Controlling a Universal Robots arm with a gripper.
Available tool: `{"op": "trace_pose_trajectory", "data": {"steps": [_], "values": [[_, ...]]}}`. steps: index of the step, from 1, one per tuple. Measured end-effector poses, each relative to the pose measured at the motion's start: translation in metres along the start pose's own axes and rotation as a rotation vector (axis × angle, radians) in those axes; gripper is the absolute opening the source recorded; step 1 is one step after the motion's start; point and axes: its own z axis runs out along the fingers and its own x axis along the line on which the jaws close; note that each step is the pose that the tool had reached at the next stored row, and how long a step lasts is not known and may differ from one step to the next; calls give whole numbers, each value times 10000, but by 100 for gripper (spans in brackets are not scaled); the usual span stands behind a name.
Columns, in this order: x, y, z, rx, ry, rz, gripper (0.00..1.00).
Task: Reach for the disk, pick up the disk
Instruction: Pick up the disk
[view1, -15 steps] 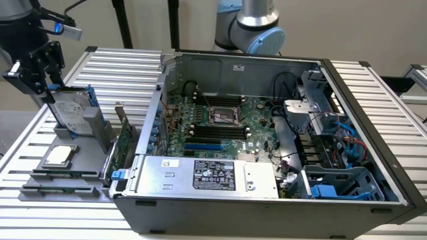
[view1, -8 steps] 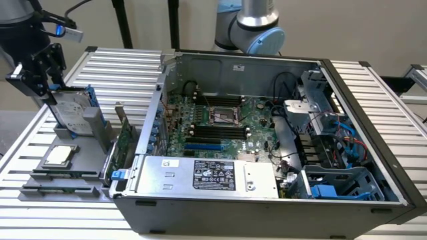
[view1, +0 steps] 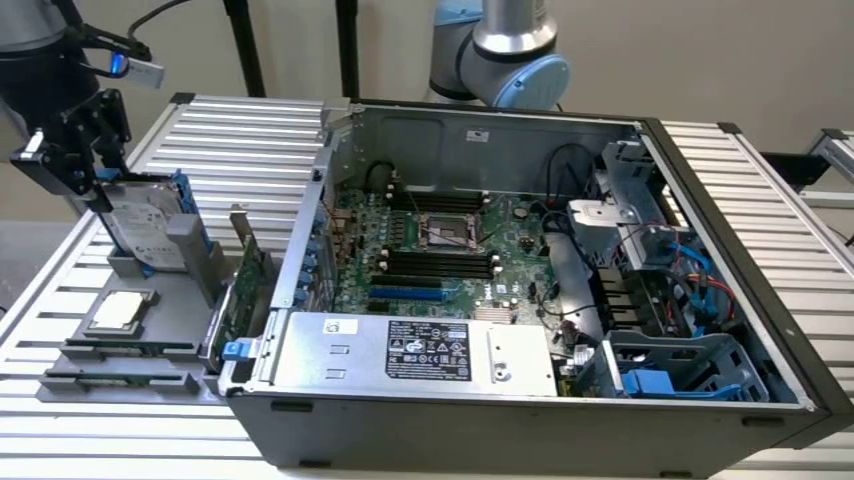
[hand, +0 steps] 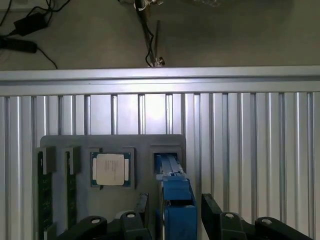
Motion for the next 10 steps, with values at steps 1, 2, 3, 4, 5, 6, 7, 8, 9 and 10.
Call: {"op": "trace_pose_trajectory", "data": {"steps": [1,2,3,4,5,6,7,8,9,10], "values": [[0,0,2,-1,0,-1,54],[-1,1,4,-1,1,-1,54],[-1,1,6,1,0,0,54],[-2,2,7,-1,0,0,54],[-2,2,7,0,0,0,52],[-2,1,7,0,0,0,52],[-2,2,8,0,0,0,45],[-2,2,8,0,0,0,39],[-1,2,7,-1,4,0,39],[-2,2,7,-1,3,0,39]]}}
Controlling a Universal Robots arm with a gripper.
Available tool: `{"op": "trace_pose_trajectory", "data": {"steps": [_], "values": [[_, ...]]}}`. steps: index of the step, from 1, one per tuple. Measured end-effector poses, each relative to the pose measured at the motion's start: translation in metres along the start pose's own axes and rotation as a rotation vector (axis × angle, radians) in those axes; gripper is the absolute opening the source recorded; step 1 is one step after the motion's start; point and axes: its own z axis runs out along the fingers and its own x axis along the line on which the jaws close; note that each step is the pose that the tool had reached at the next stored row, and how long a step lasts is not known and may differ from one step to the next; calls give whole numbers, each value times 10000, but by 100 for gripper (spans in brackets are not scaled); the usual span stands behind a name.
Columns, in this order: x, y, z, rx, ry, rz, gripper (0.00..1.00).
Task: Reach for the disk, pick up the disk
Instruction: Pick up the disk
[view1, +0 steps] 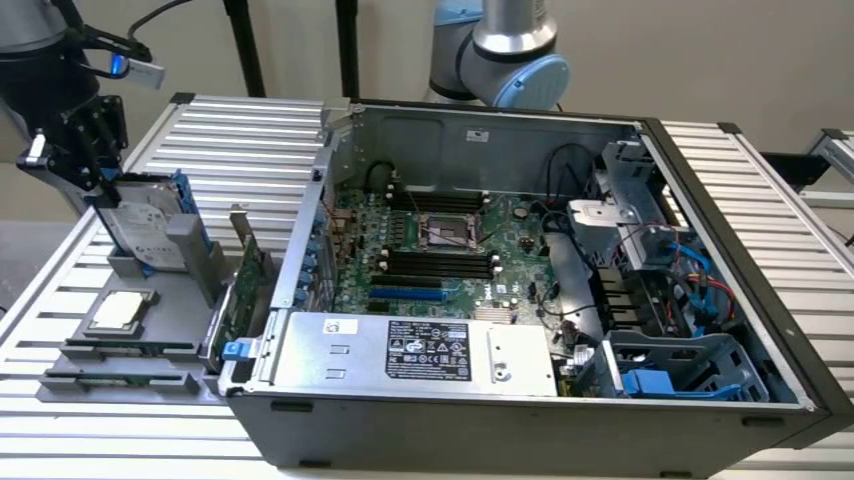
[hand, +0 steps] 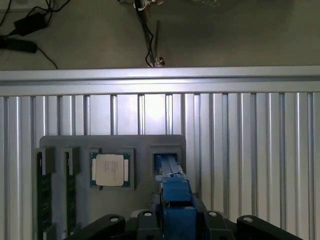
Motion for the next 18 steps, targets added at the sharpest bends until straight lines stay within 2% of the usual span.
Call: {"op": "trace_pose_trajectory", "data": {"steps": [1,11,18], "values": [[0,0,0,1,-2,0,33],[0,0,1,5,-4,1,33],[62,15,2,81,-12,2,33]]}}
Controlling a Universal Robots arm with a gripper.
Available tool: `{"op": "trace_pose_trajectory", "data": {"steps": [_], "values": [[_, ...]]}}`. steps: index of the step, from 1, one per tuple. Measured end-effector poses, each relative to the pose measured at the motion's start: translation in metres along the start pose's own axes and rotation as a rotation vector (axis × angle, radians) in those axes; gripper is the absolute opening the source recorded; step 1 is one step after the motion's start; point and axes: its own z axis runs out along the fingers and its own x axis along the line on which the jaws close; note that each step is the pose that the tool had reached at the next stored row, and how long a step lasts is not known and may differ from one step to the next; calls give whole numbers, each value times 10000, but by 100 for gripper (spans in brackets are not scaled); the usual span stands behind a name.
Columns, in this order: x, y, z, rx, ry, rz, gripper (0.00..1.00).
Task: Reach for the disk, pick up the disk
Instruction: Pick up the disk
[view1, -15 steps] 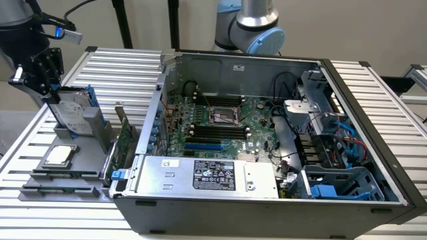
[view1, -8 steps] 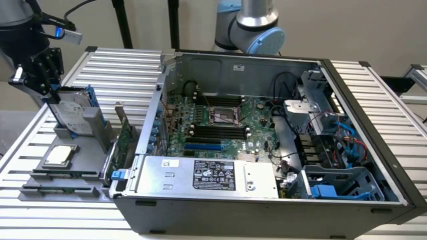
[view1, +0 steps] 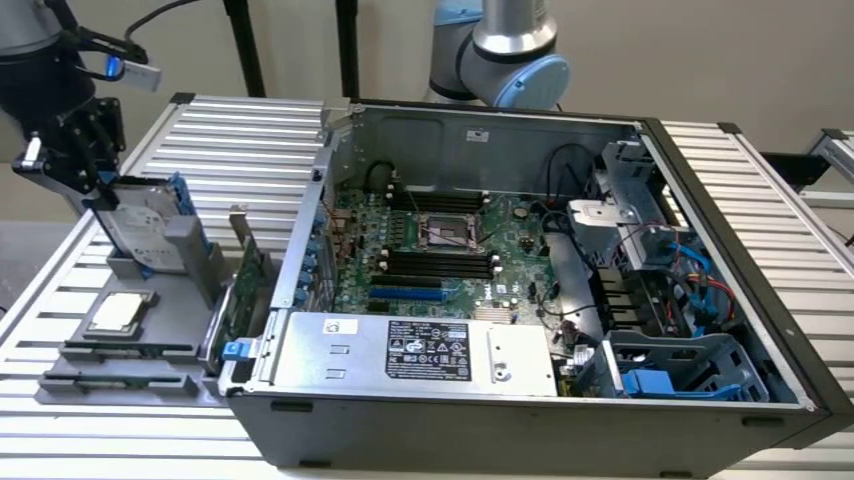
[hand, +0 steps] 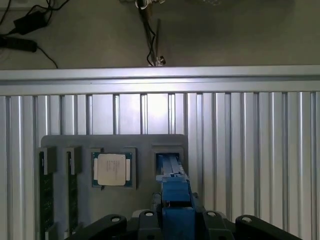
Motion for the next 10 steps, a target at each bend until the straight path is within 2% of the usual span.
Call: {"op": "trace_pose_trajectory", "data": {"steps": [5,10], "values": [[15,3,-1,65,-17,3,33],[16,3,-2,93,-28,2,33]]}}
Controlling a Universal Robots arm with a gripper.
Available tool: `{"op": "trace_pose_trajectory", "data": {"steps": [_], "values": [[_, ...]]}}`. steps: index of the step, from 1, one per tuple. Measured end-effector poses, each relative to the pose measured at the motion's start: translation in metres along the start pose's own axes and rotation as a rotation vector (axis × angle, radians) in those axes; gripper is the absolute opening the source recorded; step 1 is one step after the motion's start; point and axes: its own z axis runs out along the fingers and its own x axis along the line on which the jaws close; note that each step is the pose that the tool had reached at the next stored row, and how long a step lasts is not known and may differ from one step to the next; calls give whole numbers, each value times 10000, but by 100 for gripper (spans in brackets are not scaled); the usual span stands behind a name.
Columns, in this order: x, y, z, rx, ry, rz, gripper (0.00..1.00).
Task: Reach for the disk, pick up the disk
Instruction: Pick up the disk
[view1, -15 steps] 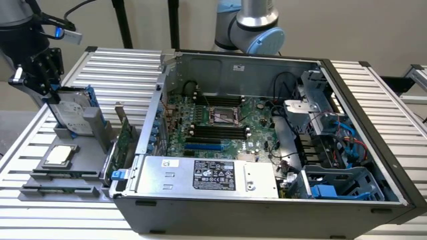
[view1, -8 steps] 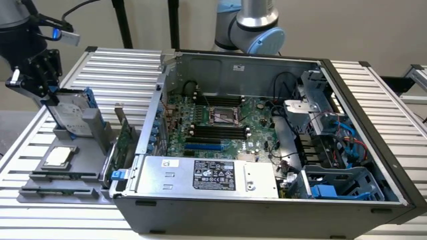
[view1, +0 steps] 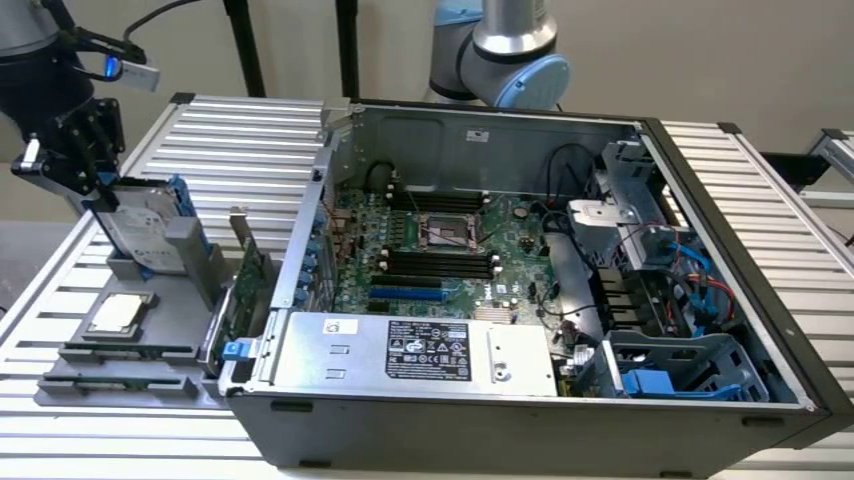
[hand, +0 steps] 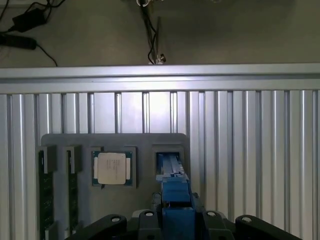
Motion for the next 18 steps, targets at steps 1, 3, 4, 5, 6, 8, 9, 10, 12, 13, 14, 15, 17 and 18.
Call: {"op": "trace_pose_trajectory", "data": {"steps": [1,3,4,5,6,8,9,10,12,13,14,15,17,18], "values": [[0,0,-2,2,-1,0,33],[0,-1,-16,0,-3,0,33],[0,-1,-28,0,-6,0,33],[0,-1,-41,0,-7,1,33],[0,-1,-56,-1,-8,1,33],[1,-2,-90,-1,-9,1,33],[2,-2,-108,-1,-10,1,33],[2,-3,-129,-1,-10,1,33],[3,-5,-175,-1,-13,0,33],[3,-6,-197,-1,-15,0,33],[3,-7,-218,0,-17,0,33],[4,-7,-238,0,-17,1,33],[4,-9,-285,-1,-20,1,33],[5,-10,-316,0,-20,1,33]]}}
